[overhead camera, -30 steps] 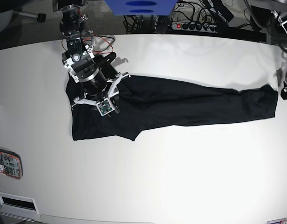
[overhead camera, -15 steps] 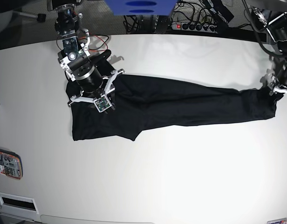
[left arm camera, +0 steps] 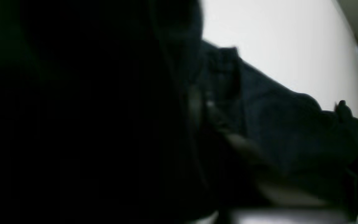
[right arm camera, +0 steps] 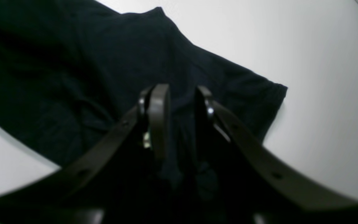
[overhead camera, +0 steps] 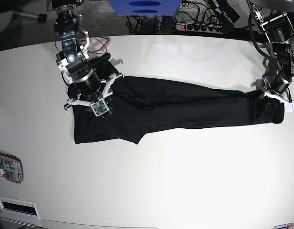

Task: Fold the T-shirt properly
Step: 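Grasp the strip end with the left gripper and lift it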

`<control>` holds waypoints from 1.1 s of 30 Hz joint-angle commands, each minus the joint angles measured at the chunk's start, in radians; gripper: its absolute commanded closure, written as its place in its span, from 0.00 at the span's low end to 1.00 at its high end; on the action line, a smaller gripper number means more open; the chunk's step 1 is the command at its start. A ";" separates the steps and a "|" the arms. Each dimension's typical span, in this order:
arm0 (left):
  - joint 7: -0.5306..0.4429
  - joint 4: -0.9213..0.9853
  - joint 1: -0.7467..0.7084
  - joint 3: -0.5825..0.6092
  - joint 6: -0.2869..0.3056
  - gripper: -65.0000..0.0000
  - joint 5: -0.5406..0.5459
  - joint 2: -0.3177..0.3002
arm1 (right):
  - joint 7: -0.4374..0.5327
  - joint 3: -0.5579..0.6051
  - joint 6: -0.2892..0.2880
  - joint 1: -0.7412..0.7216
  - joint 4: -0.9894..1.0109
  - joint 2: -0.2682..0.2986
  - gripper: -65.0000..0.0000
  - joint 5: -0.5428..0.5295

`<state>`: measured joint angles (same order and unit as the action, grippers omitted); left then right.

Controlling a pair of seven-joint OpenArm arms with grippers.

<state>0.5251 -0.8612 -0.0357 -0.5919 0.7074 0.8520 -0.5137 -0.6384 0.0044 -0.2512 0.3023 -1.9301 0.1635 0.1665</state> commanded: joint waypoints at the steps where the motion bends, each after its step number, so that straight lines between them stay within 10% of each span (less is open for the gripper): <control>1: 0.039 -0.005 0.003 -0.001 -0.009 1.00 -0.030 -0.035 | 0.024 -0.004 0.003 -0.008 -0.021 0.003 0.79 -0.002; 15: 0.053 -0.109 0.035 -0.092 -0.009 1.00 -0.038 -0.132 | 0.016 -0.004 0.003 -0.008 -0.021 0.003 0.79 -0.002; 22: 0.323 -0.593 -0.034 -0.070 -0.009 1.00 -0.035 -0.015 | 0.015 -0.004 0.003 -0.008 -0.022 0.003 0.79 -0.002; 33: 0.367 -0.907 -0.049 0.099 -0.009 1.00 -0.126 0.306 | 0.016 -0.004 0.003 -0.007 -0.022 0.001 0.79 -0.002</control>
<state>0.9207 -1.7519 -0.0948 -0.4927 0.6918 0.6949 -0.1989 -0.6491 0.0036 -0.2512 0.3027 -1.9301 0.1627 0.1661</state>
